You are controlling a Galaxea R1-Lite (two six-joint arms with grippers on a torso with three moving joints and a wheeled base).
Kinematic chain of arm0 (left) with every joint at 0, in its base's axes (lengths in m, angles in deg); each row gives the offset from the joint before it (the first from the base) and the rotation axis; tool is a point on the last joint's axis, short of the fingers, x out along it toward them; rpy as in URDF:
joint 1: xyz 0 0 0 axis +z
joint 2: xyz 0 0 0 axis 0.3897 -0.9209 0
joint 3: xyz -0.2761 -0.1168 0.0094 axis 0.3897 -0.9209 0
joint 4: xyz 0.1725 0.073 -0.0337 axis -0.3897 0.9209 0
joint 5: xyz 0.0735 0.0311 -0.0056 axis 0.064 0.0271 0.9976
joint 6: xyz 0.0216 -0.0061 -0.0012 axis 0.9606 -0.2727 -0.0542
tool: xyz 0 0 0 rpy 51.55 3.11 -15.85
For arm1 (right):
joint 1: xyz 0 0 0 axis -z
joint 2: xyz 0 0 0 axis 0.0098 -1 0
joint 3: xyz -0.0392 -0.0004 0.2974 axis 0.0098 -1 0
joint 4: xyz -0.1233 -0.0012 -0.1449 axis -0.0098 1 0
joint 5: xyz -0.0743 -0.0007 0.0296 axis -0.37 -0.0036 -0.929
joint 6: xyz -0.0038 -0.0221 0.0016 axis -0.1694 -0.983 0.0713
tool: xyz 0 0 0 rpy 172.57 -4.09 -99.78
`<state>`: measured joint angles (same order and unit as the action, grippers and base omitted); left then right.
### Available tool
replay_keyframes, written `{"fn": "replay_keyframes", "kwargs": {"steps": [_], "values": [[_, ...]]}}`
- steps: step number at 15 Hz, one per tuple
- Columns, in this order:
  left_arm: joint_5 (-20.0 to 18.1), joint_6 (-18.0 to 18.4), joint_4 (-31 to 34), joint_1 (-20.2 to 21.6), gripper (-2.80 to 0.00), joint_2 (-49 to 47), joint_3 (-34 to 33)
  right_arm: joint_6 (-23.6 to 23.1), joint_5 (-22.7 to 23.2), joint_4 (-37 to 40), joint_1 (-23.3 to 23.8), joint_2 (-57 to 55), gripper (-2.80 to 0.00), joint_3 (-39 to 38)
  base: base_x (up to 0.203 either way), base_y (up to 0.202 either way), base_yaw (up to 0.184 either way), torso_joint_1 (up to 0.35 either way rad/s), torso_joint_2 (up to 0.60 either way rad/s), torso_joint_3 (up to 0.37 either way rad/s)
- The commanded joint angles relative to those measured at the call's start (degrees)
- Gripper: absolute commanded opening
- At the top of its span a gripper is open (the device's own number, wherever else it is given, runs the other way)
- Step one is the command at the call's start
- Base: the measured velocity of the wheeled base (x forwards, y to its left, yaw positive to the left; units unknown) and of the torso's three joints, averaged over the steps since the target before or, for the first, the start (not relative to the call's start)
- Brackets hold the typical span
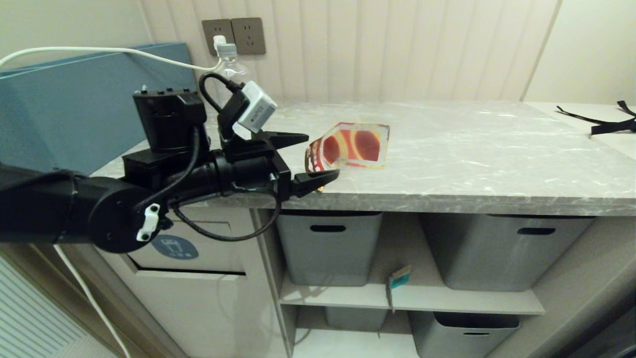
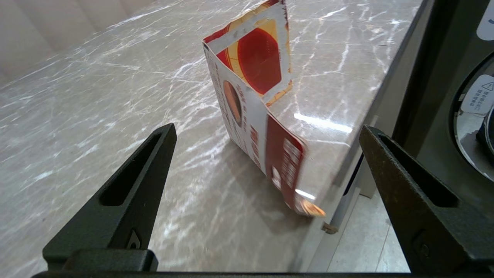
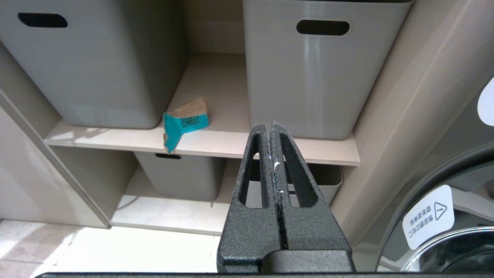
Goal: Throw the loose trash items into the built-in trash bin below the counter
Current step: Pick up the garbage
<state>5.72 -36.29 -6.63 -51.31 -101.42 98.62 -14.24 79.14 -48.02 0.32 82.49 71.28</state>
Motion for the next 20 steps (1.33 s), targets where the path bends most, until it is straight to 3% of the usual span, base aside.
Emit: {"fn": "replay_keyframes", "kwargs": {"steps": [1,3,4,16,18,20], "values": [[0.1,0.1,-0.2,-0.3,0.0,-3.2,2.8,0.0,0.0,0.0,0.0,0.1,-2.8,0.0,0.0,0.0,0.0,0.0,0.0,0.0],[0.4,0.1,-0.3,-0.2,0.0,-4.0,4.0,0.0,0.0,0.0,0.0,0.1,-2.8,0.0,0.0,0.0,0.0,0.0,0.0,0.0],[0.6,0.0,-0.3,-0.2,-2.8,-4.0,4.1,0.0,0.0,0.0,0.0,0.1,-2.8,0.0,0.0,0.0,0.0,0.0,0.0,0.0],[0.6,-1.0,2.6,-1.3,-2.8,-0.7,4.9,0.0,0.0,0.0,0.0,0.1,-2.8,0.0,0.0,0.0,0.0,0.0,0.0,0.0],[3.0,-1.3,7.6,-1.3,-2.8,4.1,3.6,0.0,0.0,0.0,0.0,0.1,-2.8,0.0,0.0,0.0,0.0,0.0,0.0,0.0],[8.3,-2.0,12.8,-1.2,-2.8,11.8,1.6,0.0,0.0,0.0,0.0,0.1,-2.8,0.0,0.0,0.0,0.0,0.0,0.0,0.0]]}}
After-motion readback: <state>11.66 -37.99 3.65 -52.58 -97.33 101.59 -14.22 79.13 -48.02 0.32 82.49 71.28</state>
